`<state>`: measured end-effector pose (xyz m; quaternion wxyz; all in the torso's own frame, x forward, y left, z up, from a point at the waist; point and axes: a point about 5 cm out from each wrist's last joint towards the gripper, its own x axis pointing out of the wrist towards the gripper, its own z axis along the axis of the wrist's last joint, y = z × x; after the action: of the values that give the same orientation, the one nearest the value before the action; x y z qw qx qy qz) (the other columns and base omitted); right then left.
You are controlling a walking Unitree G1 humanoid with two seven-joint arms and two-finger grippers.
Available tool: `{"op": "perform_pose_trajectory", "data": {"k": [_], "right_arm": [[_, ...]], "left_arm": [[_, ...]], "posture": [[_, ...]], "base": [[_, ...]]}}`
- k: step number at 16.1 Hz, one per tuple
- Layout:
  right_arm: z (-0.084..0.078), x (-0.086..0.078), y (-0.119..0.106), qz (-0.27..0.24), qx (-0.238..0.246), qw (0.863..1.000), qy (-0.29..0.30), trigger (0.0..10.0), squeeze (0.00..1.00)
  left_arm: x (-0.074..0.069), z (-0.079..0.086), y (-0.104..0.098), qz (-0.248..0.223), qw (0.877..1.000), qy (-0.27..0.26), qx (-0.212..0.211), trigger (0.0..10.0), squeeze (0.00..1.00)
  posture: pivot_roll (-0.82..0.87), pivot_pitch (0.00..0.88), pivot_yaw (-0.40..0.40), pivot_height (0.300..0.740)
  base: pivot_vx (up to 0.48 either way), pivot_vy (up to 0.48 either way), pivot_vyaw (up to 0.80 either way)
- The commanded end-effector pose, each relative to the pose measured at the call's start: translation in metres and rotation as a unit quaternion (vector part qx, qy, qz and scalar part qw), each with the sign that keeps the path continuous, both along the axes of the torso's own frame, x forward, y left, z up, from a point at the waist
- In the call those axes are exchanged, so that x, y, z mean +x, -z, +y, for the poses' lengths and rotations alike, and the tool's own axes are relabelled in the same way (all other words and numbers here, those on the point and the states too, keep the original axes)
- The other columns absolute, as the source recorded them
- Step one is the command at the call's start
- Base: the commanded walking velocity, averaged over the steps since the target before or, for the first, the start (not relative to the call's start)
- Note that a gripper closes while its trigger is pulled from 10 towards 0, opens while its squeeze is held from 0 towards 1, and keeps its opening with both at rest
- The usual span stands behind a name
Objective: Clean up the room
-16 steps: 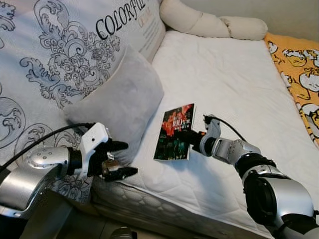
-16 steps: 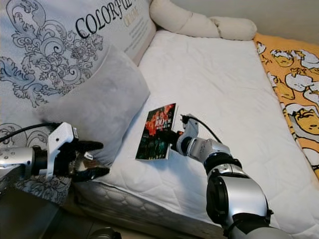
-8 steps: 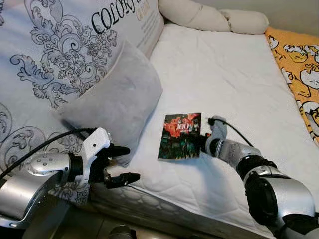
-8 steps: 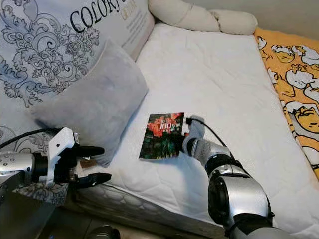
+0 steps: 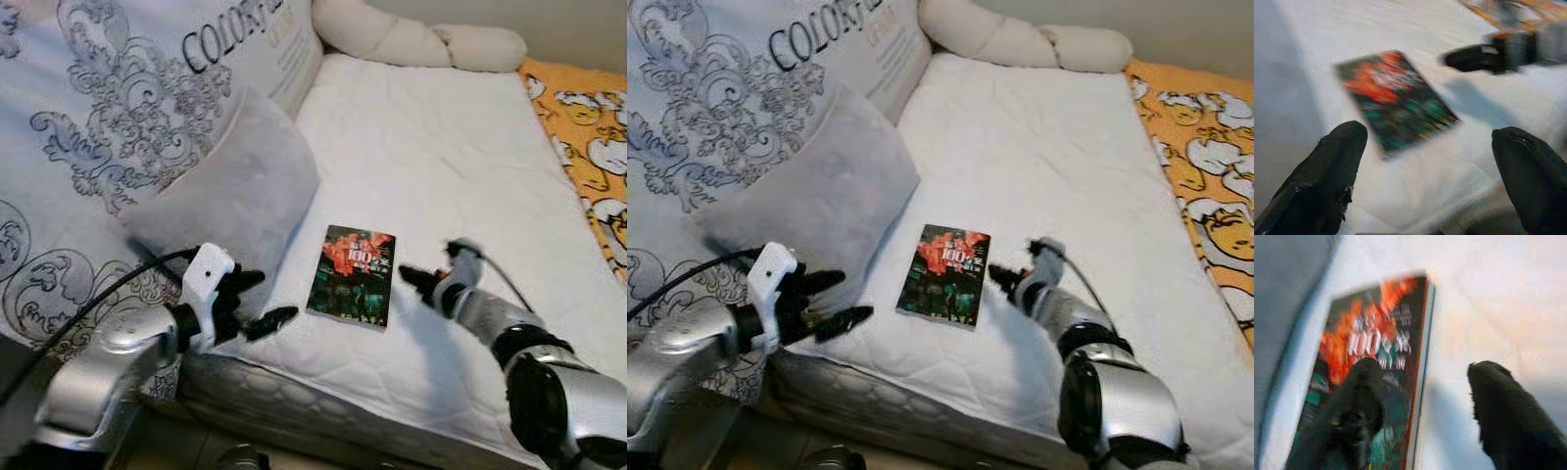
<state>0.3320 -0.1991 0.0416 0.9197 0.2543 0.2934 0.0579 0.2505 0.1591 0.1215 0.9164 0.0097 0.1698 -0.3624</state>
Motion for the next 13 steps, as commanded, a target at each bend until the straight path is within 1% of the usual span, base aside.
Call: {"op": "perform_pose_trajectory", "data": {"k": [1, 2, 3, 4, 5, 6, 7, 8, 9, 11, 13], "right_arm": [[-0.005, 0.002, -0.007, -0.041, 0.0, 0.999, -0.012, 10.0, 1.0], [-0.008, -0.002, -0.014, -0.085, -0.033, 0.996, -0.026, 10.0, 1.0], [-0.008, -0.006, -0.019, -0.107, -0.044, 0.993, -0.024, 10.0, 1.0], [-0.01, -0.015, -0.026, -0.139, -0.07, 0.988, -0.005, 10.0, 1.0], [-0.013, -0.027, -0.03, -0.151, -0.082, 0.985, 0.031, 10.0, 1.0], [-0.017, -0.036, -0.032, -0.152, -0.098, 0.982, 0.058, 10.0, 1.0], [-0.019, -0.046, -0.033, -0.149, -0.107, 0.978, 0.1, 10.0, 1.0], [-0.017, -0.059, -0.036, -0.162, -0.118, 0.972, 0.125, 10.0, 1.0], [-0.013, -0.068, -0.038, -0.173, -0.141, 0.967, 0.126, 10.0, 1.0], [-0.004, -0.086, -0.039, -0.172, -0.14, 0.966, 0.132, 10.0, 1.0], [-0.002, -0.093, -0.042, -0.173, -0.151, 0.964, 0.131, 10.0, 1.0]], "left_arm": [[0.008, 0.005, -0.001, -0.028, 0.998, -0.063, 0.012, 10.0, 0.4], [0.014, 0.006, -0.004, -0.056, 0.992, -0.11, 0.009, 10.0, 0.41], [0.015, 0.005, -0.004, -0.064, 0.99, -0.126, 0.01, 10.0, 0.41], [0.015, 0.005, -0.005, -0.073, 0.986, -0.148, 0.011, 10.0, 0.42], [0.014, 0.006, -0.006, -0.08, 0.983, -0.167, 0.014, 10.0, 0.42], [0.013, 0.006, -0.006, -0.084, 0.981, -0.175, 0.019, 10.0, 0.41], [0.013, 0.006, -0.006, -0.087, 0.978, -0.188, 0.024, 10.0, 0.42], [0.012, 0.009, -0.005, -0.089, 0.973, -0.21, 0.026, 10.0, 0.42], [0.012, 0.011, -0.003, -0.088, 0.97, -0.226, 0.024, 10.0, 0.42], [0.01, 0.014, -0.001, -0.085, 0.963, -0.254, 0.018, 10.0, 0.42], [0.009, 0.015, -0.001, -0.087, 0.962, -0.256, 0.024, 10.0, 0.42]], "posture": [[0.04, 0.0, -0.008, 0.74], [0.03, 0.0, -0.01, 0.74], [0.02, 0.0, -0.008, 0.74], [0.01, 0.0, -0.006, 0.74], [0.01, 0.0, -0.007, 0.74], [0.01, 0.0, -0.007, 0.74], [0.0, 0.0, -0.011, 0.74], [0.0, 0.0, -0.016, 0.74], [0.0, 0.0, -0.017, 0.74], [0.0, 0.0, -0.019, 0.74], [0.0, 0.0, -0.02, 0.74]], "base": [[0.0, 0.0, 0.0], [0.0, 0.0, 0.0], [0.0, 0.0, 0.0], [0.0, 0.0, 0.0], [0.0, 0.0, 0.0], [0.0, 0.0, 0.0], [0.0, 0.0, 0.0], [0.0, 0.0, 0.0], [0.0, -0.277, 0.0], [0.0, -0.362, 0.0], [0.0, -0.36, 0.0]]}}
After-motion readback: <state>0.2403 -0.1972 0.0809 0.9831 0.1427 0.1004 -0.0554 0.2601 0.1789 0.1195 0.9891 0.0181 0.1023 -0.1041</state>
